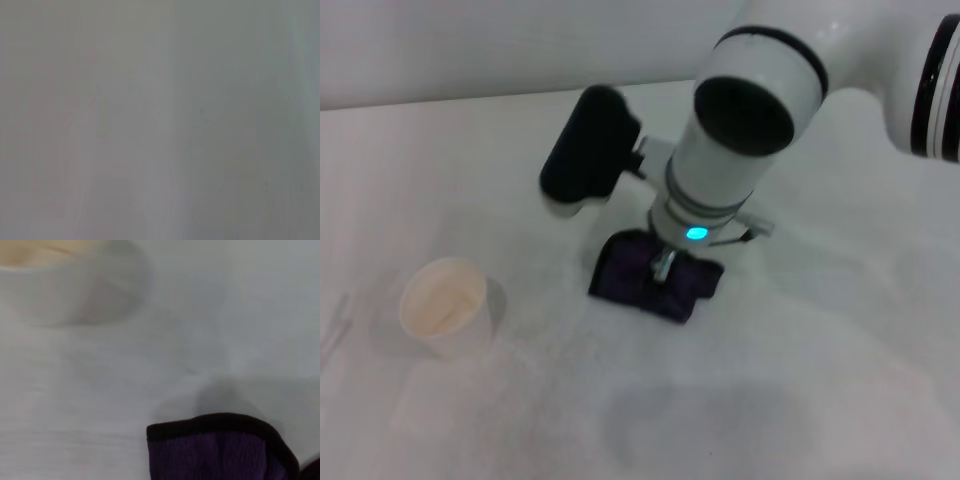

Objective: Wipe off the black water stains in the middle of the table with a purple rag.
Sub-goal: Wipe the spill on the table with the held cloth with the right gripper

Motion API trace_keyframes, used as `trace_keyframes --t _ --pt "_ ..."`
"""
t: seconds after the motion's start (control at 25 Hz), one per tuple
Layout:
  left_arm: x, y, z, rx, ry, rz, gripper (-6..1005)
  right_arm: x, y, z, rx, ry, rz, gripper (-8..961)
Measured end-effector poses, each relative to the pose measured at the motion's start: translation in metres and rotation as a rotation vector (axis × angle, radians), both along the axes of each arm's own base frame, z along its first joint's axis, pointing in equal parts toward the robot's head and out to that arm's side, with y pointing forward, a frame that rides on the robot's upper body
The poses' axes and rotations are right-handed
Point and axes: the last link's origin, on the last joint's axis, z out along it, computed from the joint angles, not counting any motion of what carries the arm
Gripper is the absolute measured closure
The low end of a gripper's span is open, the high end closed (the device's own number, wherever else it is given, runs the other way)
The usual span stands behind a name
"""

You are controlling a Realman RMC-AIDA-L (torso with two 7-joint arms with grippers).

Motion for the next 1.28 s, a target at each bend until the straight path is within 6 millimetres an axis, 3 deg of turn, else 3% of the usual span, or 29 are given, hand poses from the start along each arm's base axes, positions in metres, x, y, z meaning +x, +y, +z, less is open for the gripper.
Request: trace_keyframes --t 0.12,0.24,0.6,0.92,1.08,1.28 --pt "0.001 0.002 0.000 -0.001 0.000 -0.006 113 0.008 0.013 0.010 0.052 -0.017 -0.022 847" --pt "0.002 0.003 0.000 -0.001 0.001 -0.010 113 0.007 0.010 0.008 0.041 -0.014 -0.018 852" --pt "0.004 0.005 0.000 0.001 -0.003 -0.023 113 -0.029 -0.060 -0.029 -0.197 0.081 0.031 853" --pt "0.004 0.002 0.000 0.004 -0.007 -0.025 113 -0.040 -0.091 -0.040 -0.262 0.127 0.033 852" --pt "0.005 0.002 0.000 0.005 -0.007 -0.028 113 -0.040 -0.085 -0.040 -0.243 0.132 0.044 852" --pt "0.005 0.002 0.000 0.006 -0.007 -0.030 113 -0.035 -0.048 -0.027 -0.142 0.103 0.082 853"
